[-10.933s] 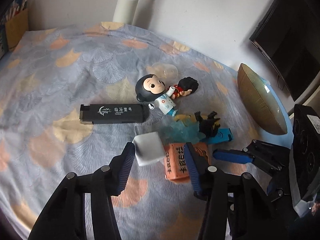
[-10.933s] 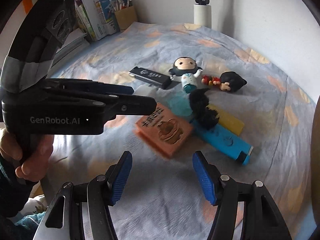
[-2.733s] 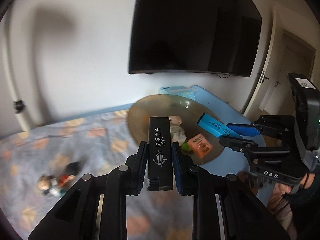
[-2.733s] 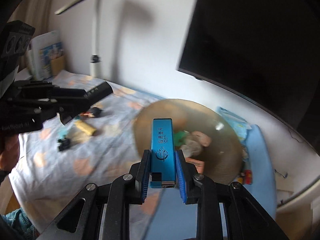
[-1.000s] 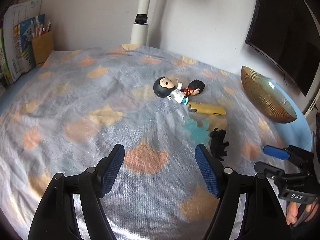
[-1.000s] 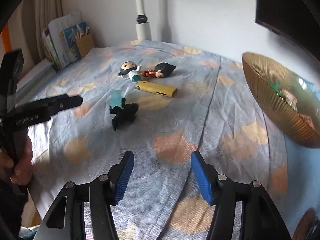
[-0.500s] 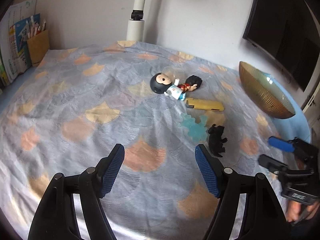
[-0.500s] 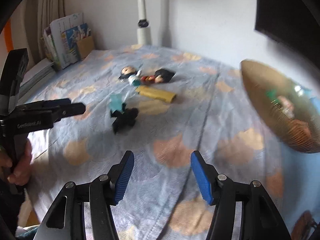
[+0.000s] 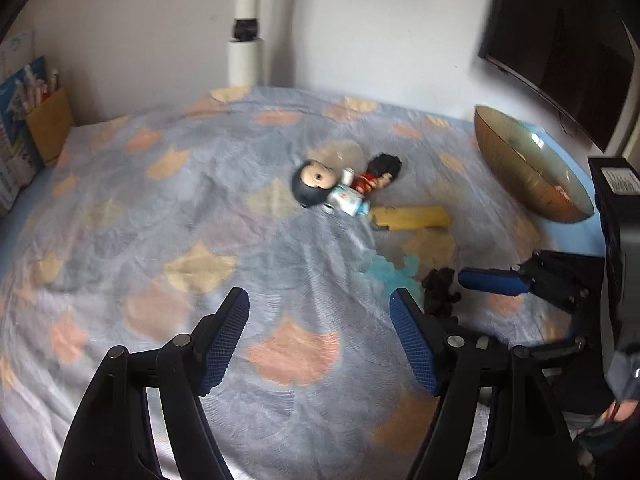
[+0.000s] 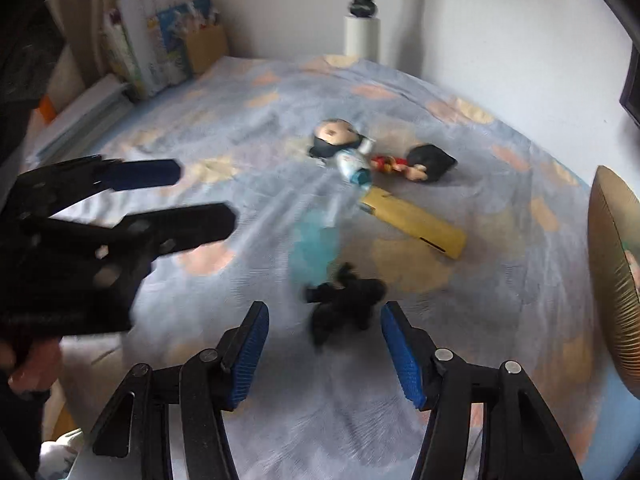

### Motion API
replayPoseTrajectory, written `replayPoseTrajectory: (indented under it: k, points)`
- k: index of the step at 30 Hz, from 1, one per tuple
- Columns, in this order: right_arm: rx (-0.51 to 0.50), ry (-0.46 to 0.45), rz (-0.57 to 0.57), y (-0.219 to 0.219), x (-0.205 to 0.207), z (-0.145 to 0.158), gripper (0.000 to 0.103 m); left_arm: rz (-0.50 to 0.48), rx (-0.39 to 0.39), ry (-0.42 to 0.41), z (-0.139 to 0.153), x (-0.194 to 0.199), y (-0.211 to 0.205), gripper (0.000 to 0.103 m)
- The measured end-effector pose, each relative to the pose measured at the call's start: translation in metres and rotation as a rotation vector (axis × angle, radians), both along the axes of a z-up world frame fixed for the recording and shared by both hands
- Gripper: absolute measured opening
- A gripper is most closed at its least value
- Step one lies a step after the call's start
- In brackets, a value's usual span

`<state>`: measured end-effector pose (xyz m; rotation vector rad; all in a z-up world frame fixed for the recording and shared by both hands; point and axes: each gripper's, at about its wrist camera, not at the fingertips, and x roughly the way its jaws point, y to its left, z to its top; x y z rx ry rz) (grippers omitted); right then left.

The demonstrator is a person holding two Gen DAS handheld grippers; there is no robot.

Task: Organize rigid objects
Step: 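Grasp the translucent teal figure with left gripper while right gripper grasps the black figurine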

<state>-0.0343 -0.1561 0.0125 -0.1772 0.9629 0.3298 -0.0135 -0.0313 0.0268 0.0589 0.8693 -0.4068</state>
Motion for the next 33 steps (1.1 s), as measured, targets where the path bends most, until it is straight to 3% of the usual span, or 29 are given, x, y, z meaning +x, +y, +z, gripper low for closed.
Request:
replayPoseTrajectory:
  k: [1,4,6,11,17,20,25,29,31,33]
  points:
    - [-0.016,0.002,-0.019,-0.005,0.001,-0.002,0.041,-0.021,-0.001,0.006,-0.001,0.000,-0.004,0.071]
    - [0.056,0.021,-0.047,-0.032,0.000,0.001,0.041,-0.094,-0.011,0.036,-0.006,0.002,-0.021,0.071]
    - [0.045,0.018,-0.084,-0.051,0.000,0.002,0.041,-0.126,-0.008,0.045,-0.010,0.003,-0.034,0.071]
    - [0.125,0.033,-0.095,-0.086,0.002,0.009,0.041,-0.139,0.011,0.072,-0.023,0.012,-0.055,0.066]
    - [0.112,0.065,0.114,-0.060,-0.010,0.011,0.041,-0.130,-0.172,0.139,-0.023,0.023,-0.034,0.061]
    - [0.060,0.057,0.137,-0.040,-0.008,0.003,0.043,-0.117,-0.255,0.171,-0.024,0.026,-0.023,0.061]
    - [0.137,0.058,0.092,-0.031,0.016,-0.002,0.046,-0.068,-0.264,0.163,-0.024,0.029,-0.023,0.061]
    - [0.177,0.063,0.120,-0.026,0.020,0.000,0.046,-0.063,-0.219,0.141,-0.023,0.028,-0.032,0.061]
    - [0.174,0.038,0.145,-0.025,0.013,0.003,0.034,-0.064,-0.194,0.130,-0.023,0.026,-0.035,0.061]
    - [0.167,0.033,0.148,-0.026,0.007,0.003,0.030,-0.056,-0.195,0.130,-0.023,0.026,-0.036,0.062]
